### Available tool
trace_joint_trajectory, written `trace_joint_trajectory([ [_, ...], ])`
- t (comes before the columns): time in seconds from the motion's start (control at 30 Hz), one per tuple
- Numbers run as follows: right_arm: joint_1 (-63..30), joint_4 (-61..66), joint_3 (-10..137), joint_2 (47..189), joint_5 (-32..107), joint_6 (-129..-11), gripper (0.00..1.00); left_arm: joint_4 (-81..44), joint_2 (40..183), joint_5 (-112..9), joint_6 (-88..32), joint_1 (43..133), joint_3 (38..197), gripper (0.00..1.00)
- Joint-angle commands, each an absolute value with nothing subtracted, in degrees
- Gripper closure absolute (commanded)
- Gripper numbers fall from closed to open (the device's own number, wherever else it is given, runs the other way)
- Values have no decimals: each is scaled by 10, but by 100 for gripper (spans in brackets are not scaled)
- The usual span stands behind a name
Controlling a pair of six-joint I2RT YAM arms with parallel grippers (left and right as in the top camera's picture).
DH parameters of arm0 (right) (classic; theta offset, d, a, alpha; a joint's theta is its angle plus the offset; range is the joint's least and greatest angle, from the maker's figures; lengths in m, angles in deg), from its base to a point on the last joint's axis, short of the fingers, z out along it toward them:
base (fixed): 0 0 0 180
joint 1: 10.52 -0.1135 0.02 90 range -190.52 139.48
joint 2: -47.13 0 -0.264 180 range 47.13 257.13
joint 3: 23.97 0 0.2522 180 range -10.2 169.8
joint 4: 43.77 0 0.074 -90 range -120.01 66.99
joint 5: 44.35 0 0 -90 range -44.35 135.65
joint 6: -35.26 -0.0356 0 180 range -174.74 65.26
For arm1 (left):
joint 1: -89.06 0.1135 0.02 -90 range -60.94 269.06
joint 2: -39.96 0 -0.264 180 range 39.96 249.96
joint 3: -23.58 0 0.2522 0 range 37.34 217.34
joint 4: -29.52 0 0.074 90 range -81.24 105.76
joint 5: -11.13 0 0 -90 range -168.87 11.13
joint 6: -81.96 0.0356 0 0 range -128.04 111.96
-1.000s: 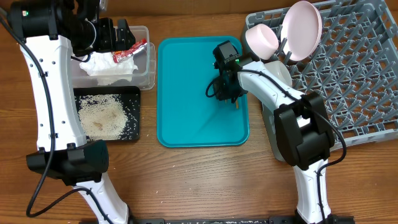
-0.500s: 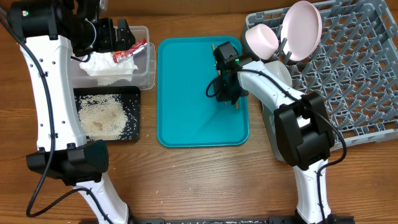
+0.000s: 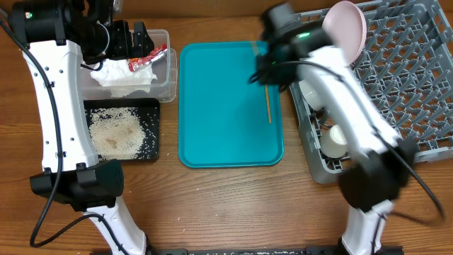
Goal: Sort waste into correct bins and load items into the dishwasher
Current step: 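Place the chopstick upright in the dish rack with right gripper, then reach right gripper back to the remaining chopstick and grasp it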
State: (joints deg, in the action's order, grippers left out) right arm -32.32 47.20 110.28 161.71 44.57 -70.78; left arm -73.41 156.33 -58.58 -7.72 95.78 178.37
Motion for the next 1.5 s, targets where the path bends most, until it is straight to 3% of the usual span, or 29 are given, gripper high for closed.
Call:
trace_joint_trajectory([
  [0.0,-271,501,1124,1544,460,-774,96,-733,1563,-590,-80,954,1788,0],
  [0.2,-204,557,1123,1522,450,-791,96,-733,1563,-590,-81,954,1788,0],
  [0.37,-157,633,1118,1522,591,-946,96,-733,1563,-590,-80,954,1788,0],
  [0.53,-101,658,1097,1522,610,-1014,96,-733,1563,-590,-80,954,1788,0],
  [0.87,-87,577,964,1523,601,-1032,96,-733,1563,-590,-80,954,1788,0],
  [1.07,-89,551,1003,1520,544,-941,96,-733,1563,-590,-80,954,1788,0],
  [1.2,-102,538,1071,1520,426,-805,85,-733,1563,-590,-80,954,1788,0],
  [1.27,-120,525,1095,1520,375,-763,74,-733,1563,-590,-80,954,1788,0],
  [1.33,-146,505,1100,1520,357,-744,62,-733,1563,-590,-80,954,1788,0],
  [1.47,-225,471,1098,1542,378,-722,53,-733,1563,-590,-80,954,1788,0],
])
